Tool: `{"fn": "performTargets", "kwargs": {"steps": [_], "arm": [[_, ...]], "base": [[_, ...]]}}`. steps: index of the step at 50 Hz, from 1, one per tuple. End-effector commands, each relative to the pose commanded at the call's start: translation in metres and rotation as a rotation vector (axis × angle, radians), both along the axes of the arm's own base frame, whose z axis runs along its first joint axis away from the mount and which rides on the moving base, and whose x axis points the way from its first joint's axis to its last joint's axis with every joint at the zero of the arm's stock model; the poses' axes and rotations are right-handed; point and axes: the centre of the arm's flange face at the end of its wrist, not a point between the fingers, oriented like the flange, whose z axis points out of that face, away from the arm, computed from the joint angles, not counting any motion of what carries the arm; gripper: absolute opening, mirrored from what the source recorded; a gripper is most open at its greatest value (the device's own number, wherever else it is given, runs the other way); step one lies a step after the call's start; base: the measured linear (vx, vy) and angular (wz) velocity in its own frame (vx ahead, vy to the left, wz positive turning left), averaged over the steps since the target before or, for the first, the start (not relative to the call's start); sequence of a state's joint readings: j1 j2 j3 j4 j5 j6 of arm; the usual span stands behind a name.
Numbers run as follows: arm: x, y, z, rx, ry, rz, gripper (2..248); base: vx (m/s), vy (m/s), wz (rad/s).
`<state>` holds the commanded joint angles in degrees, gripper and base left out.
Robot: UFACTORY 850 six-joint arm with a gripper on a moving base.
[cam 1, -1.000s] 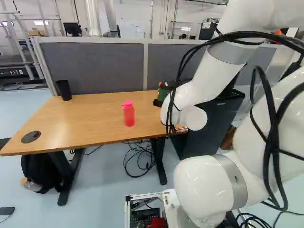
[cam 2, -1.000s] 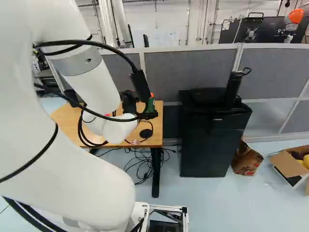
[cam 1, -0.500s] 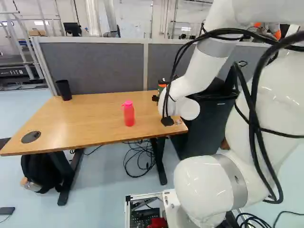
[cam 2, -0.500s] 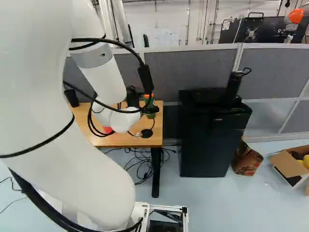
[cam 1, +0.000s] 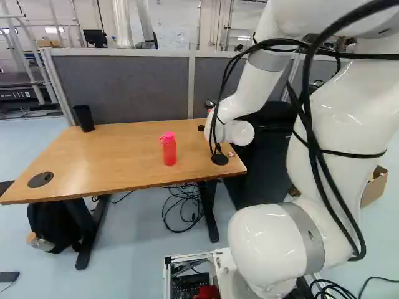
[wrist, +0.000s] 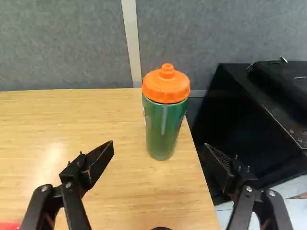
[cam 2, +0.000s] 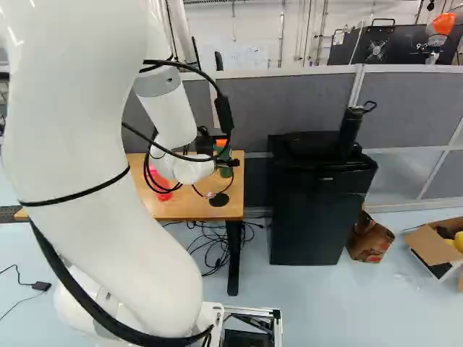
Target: Pick up the green bottle from the table
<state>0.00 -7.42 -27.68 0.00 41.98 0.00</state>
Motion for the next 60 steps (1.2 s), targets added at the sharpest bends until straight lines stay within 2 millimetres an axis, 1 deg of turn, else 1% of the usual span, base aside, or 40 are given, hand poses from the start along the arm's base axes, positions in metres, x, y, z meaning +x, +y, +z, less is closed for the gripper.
{"fn": "performTargets", "kwargs": {"steps": [9,29,34,35,40,41,45,46,50,51,55,56,60], "arm": [[0.017,0.000,-0.003,0.000,0.031,0.000,247],[0.056,0.000,-0.006,0.000,0.021,0.000,247],[0.061,0.000,-0.006,0.000,0.020,0.000,247],[0.061,0.000,-0.006,0.000,0.019,0.000,238],[0.062,0.000,-0.006,0.000,0.019,0.000,238],[0.063,0.000,-0.006,0.000,0.019,0.000,200],[0.063,0.000,-0.006,0.000,0.019,0.000,200],[0.063,0.000,-0.006,0.000,0.019,0.000,162],[0.063,0.000,-0.006,0.000,0.019,0.000,162],[0.063,0.000,-0.006,0.000,0.019,0.000,124],[0.063,0.000,-0.006,0.000,0.019,0.000,124],[0.063,0.000,-0.006,0.000,0.018,0.000,110],[0.062,0.000,-0.004,0.000,0.014,0.000,110]], "base": [[0.000,0.000,0.000],[0.000,0.000,0.000],[0.000,0.000,0.000],[0.000,0.000,0.000],[0.000,0.000,0.000],[0.000,0.000,0.000],[0.000,0.000,0.000],[0.000,0.000,0.000],[0.000,0.000,0.000],[0.000,0.000,0.000],[0.000,0.000,0.000],[0.000,0.000,0.000],[0.000,0.000,0.000]]}}
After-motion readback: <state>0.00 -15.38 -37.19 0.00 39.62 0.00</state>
